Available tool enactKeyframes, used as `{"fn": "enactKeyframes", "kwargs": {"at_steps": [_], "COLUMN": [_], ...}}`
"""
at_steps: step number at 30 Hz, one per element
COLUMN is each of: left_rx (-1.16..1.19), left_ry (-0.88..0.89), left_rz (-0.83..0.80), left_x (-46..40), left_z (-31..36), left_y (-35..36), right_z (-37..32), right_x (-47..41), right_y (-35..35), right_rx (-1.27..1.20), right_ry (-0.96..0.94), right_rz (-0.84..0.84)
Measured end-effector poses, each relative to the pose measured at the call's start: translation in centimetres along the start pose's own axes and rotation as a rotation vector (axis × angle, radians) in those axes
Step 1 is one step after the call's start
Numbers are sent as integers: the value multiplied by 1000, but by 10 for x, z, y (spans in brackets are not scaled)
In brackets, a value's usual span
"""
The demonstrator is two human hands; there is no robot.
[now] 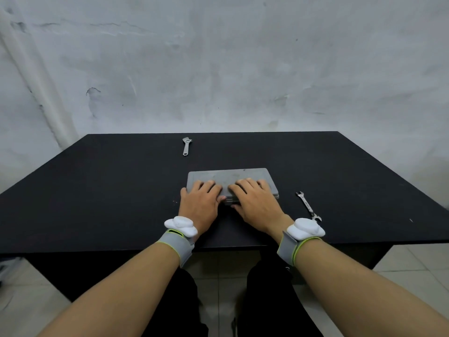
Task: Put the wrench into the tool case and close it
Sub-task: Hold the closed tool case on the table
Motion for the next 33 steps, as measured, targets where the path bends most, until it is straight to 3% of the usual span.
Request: {"fn": "enactKeyframes", "kwargs": {"at_steps": [9,19,33], "left_rx": [12,-69,-80], "left_ry": [16,73,143], "left_rz": [142,4,60], "left_x": [-6,-10,-16], "left_z": [1,2,4], "left_y": [-14,-12,-19], "right_z": [3,5,7], "right_x": [-8,-9,-4], "right_y": [-5,-10,-15], "right_rx": [43,34,57], "right_ry": [-43,-136,-203], "right_rz": [4,81,165]}}
Point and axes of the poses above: each hand's wrist, its own x-axis away from the middle knuckle, its own y-axis out of the palm, z = x × y, the point moved 8 cm from there along -x, towards the middle knuckle, and after that the axes turned 2 degrees about -x, right-handed, at the moved point
